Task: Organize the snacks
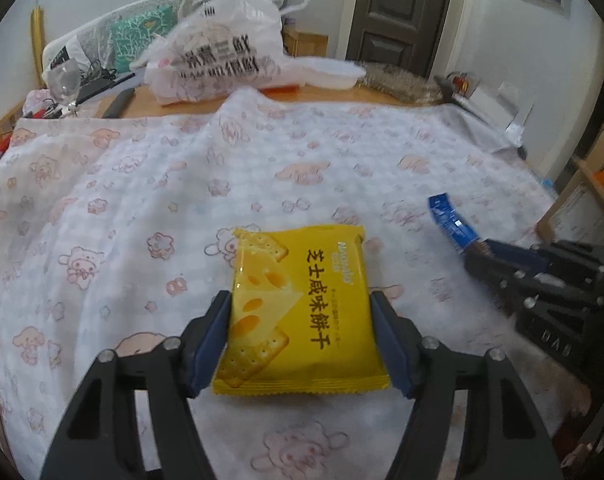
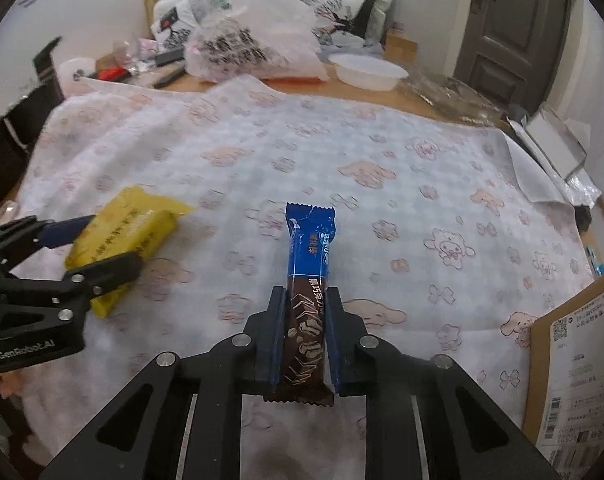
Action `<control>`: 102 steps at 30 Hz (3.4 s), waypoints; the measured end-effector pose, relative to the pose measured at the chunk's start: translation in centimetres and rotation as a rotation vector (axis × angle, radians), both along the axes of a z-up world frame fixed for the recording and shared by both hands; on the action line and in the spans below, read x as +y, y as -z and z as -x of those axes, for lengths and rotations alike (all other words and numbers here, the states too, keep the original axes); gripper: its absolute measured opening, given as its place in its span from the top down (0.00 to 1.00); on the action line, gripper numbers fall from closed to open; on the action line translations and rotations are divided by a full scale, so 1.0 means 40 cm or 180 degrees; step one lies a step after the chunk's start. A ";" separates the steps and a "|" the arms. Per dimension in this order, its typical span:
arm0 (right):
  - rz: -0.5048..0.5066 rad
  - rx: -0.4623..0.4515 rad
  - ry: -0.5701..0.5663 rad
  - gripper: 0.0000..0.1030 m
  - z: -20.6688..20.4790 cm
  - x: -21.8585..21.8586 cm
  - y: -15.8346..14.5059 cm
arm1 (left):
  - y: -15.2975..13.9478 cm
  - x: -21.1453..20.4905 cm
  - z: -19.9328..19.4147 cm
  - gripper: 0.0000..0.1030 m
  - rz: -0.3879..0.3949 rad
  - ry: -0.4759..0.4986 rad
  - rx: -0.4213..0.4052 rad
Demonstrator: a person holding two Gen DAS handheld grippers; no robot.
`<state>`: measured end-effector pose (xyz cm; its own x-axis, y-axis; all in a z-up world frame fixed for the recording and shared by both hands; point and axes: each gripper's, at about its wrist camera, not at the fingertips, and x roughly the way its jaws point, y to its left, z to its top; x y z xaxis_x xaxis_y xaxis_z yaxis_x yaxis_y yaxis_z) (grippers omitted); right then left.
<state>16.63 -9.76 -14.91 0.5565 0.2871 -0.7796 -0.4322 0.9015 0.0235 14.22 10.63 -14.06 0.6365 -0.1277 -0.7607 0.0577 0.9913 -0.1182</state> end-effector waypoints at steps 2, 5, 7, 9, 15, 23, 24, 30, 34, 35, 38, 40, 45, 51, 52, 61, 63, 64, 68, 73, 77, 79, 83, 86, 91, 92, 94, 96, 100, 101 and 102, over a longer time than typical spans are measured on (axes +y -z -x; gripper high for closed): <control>-0.0085 -0.0073 -0.0103 0.87 0.026 0.006 -0.034 | -0.035 -0.006 0.025 0.37 -0.0012 0.0013 -0.0108; -0.0161 -0.0248 -0.0228 0.87 0.071 0.008 -0.095 | -0.097 -0.014 0.063 0.37 0.0025 0.0003 -0.0250; -0.0246 -0.0360 -0.0276 0.87 0.105 -0.004 -0.137 | -0.147 -0.025 0.094 0.37 0.0044 0.0018 -0.0376; -0.0321 -0.0451 -0.0304 0.87 0.132 -0.021 -0.173 | -0.198 -0.045 0.128 0.37 0.0033 0.0055 -0.0511; -0.0534 -0.0788 -0.0275 0.87 0.220 -0.126 -0.276 | -0.343 -0.158 0.201 0.37 -0.0009 0.0228 -0.0849; -0.0682 -0.1097 0.0171 0.87 0.271 -0.388 -0.346 | -0.455 -0.397 0.223 0.37 0.0103 0.0692 -0.1118; -0.0691 -0.1111 0.0246 0.87 0.272 -0.428 -0.346 | -0.462 -0.430 0.216 0.37 0.0120 0.0761 -0.1116; -0.0660 -0.1034 0.0601 0.87 0.258 -0.602 -0.304 | -0.454 -0.612 0.144 0.37 0.0306 0.1072 -0.0969; -0.0581 -0.0915 0.0719 0.87 0.225 -0.679 -0.259 | -0.417 -0.703 0.076 0.37 0.0479 0.1203 -0.0730; -0.0563 -0.0893 0.0735 0.87 0.216 -0.692 -0.249 | -0.405 -0.725 0.058 0.37 0.0497 0.1237 -0.0667; -0.0546 -0.0864 0.0777 0.86 0.195 -0.722 -0.228 | -0.373 -0.771 0.015 0.37 0.0522 0.1279 -0.0513; -0.0565 -0.0880 0.0784 0.86 0.186 -0.736 -0.224 | -0.357 -0.796 -0.008 0.37 0.0533 0.1290 -0.0434; -0.0552 -0.0858 0.0803 0.86 0.165 -0.759 -0.209 | -0.330 -0.826 -0.038 0.37 0.0562 0.1349 -0.0310; -0.0587 -0.0827 0.0783 0.86 0.162 -0.772 -0.207 | -0.307 -0.845 -0.046 0.37 0.0564 0.1385 -0.0217; -0.0589 -0.0828 0.0776 0.86 0.164 -0.771 -0.208 | -0.303 -0.846 -0.045 0.37 0.0549 0.1384 -0.0190; -0.0571 -0.0836 0.0787 0.86 0.177 -0.749 -0.218 | -0.312 -0.816 -0.034 0.33 0.0571 0.1329 -0.0175; -0.0551 -0.0851 0.0802 0.86 0.180 -0.744 -0.224 | -0.317 -0.806 -0.032 0.32 0.0609 0.1320 -0.0188; -0.0534 -0.0860 0.0815 0.86 0.181 -0.742 -0.227 | -0.320 -0.802 -0.031 0.32 0.0616 0.1316 -0.0205; -0.0514 -0.0884 0.0836 0.86 0.188 -0.738 -0.236 | -0.319 -0.791 -0.031 0.32 0.0553 0.1300 -0.0246; -0.0483 -0.0895 0.0877 0.86 0.193 -0.740 -0.239 | -0.299 -0.783 -0.039 0.51 0.0528 0.1319 -0.0210; -0.0465 -0.0905 0.0910 0.86 0.187 -0.743 -0.242 | -0.290 -0.786 -0.045 0.51 0.0569 0.1308 -0.0207; -0.0457 -0.0901 0.0901 0.86 0.183 -0.742 -0.243 | -0.289 -0.792 -0.043 0.51 0.0529 0.1328 -0.0248; -0.0425 -0.0831 0.0887 0.86 0.169 -0.737 -0.237 | -0.280 -0.791 -0.055 0.51 0.0516 0.1306 -0.0196; -0.0425 -0.0677 0.0929 0.86 0.147 -0.741 -0.218 | -0.286 -0.789 -0.057 0.51 0.0503 0.1276 -0.0169; -0.0473 -0.0658 0.0959 0.77 0.148 -0.748 -0.216 | -0.288 -0.781 -0.064 0.49 0.0598 0.1285 -0.0132; -0.0469 -0.0682 0.0970 0.73 0.151 -0.750 -0.220 | -0.291 -0.777 -0.065 0.49 0.0611 0.1279 -0.0148; -0.0463 -0.0720 0.0993 0.70 0.155 -0.752 -0.228 | -0.296 -0.772 -0.065 0.48 0.0623 0.1265 -0.0177; -0.0471 -0.0728 0.0994 0.70 0.159 -0.752 -0.232 | -0.301 -0.767 -0.064 0.46 0.0616 0.1253 -0.0203; -0.0502 -0.0742 0.0993 0.70 0.166 -0.752 -0.237 | -0.321 -0.745 -0.059 0.42 0.0618 0.1210 -0.0266; -0.0542 -0.0755 0.0979 0.70 0.170 -0.753 -0.242 | -0.332 -0.736 -0.051 0.39 0.0604 0.1195 -0.0327; -0.0595 -0.0776 0.0940 0.69 0.175 -0.753 -0.249 | -0.346 -0.726 -0.039 0.33 0.0571 0.1191 -0.0423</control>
<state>9.62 -39.89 -4.93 0.7976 0.2116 -0.5648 -0.1690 0.9773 0.1274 15.78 -18.41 -0.20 0.6121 -0.4908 -0.6200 0.4354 0.8637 -0.2539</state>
